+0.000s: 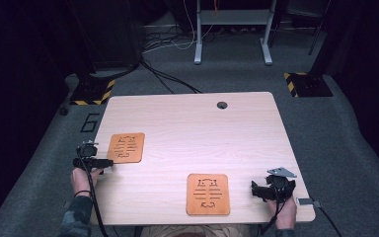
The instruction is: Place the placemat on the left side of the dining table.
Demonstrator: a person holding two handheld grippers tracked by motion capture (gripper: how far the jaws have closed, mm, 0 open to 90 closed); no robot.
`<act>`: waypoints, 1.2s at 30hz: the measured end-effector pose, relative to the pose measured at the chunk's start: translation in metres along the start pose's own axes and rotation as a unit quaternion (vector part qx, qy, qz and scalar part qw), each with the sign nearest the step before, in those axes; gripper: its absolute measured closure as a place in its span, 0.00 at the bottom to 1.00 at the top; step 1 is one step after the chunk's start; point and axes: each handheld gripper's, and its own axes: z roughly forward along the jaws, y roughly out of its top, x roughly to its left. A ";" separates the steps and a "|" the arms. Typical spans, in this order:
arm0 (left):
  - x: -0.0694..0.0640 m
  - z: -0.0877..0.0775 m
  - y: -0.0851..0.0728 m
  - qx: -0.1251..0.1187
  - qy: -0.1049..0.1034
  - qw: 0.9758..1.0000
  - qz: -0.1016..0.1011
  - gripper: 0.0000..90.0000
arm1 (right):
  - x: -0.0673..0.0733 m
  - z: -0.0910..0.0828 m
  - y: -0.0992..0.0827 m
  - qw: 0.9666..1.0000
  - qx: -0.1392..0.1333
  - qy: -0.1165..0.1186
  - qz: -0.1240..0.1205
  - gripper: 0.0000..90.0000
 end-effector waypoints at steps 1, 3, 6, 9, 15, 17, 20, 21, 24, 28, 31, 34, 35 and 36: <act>-0.001 -0.001 -0.002 -0.004 0.000 1.000 0.001 0.06 | 0.000 0.000 0.000 1.000 0.000 0.000 0.000 0.01; -0.004 -0.004 -0.005 -0.006 -0.006 1.000 0.006 0.06 | 0.000 0.000 0.000 1.000 0.000 0.000 0.000 0.01; -0.009 -0.008 -0.010 -0.014 -0.010 1.000 0.009 0.05 | 0.000 0.000 0.000 1.000 0.000 0.000 0.000 0.01; -0.014 -0.015 -0.015 -0.025 -0.020 0.999 0.010 0.03 | 0.000 0.000 0.000 1.000 0.000 0.000 0.001 0.01; -0.027 -0.025 -0.032 -0.037 -0.031 0.998 0.032 0.02 | 0.000 0.000 0.000 1.000 0.000 0.000 0.001 0.01; -0.030 -0.026 -0.039 -0.038 -0.032 0.998 0.037 0.01 | 0.000 0.000 0.000 1.000 0.000 0.000 0.001 0.01; -0.033 -0.028 -0.050 -0.040 -0.040 0.998 0.041 0.00 | 0.000 0.000 0.000 1.000 0.000 0.000 0.001 0.01; -0.034 -0.028 -0.054 -0.042 -0.041 0.997 0.042 0.00 | 0.000 0.000 0.000 1.000 0.000 -0.001 0.001 0.01; -0.036 -0.028 -0.065 -0.050 -0.051 0.996 0.045 0.00 | 0.000 0.000 0.000 1.000 0.000 -0.001 0.001 0.01; -0.039 -0.028 -0.076 -0.060 -0.049 0.996 0.048 0.00 | 0.000 0.000 0.000 1.000 0.000 -0.001 0.001 0.01; -0.038 -0.028 -0.079 -0.073 -0.050 0.995 0.048 0.00 | 0.000 0.000 0.000 1.000 0.000 -0.001 0.002 0.01; -0.037 -0.027 -0.085 -0.101 -0.051 0.993 0.045 0.00 | 0.000 0.000 0.000 1.000 0.000 -0.001 0.001 0.01; -0.037 -0.026 -0.088 -0.117 -0.051 0.991 0.044 0.00 | 0.000 0.000 0.000 1.000 0.000 -0.001 0.001 0.01; -0.037 -0.025 -0.089 -0.124 -0.050 0.990 0.044 0.00 | 0.000 0.000 0.000 1.000 -0.001 -0.001 0.001 0.01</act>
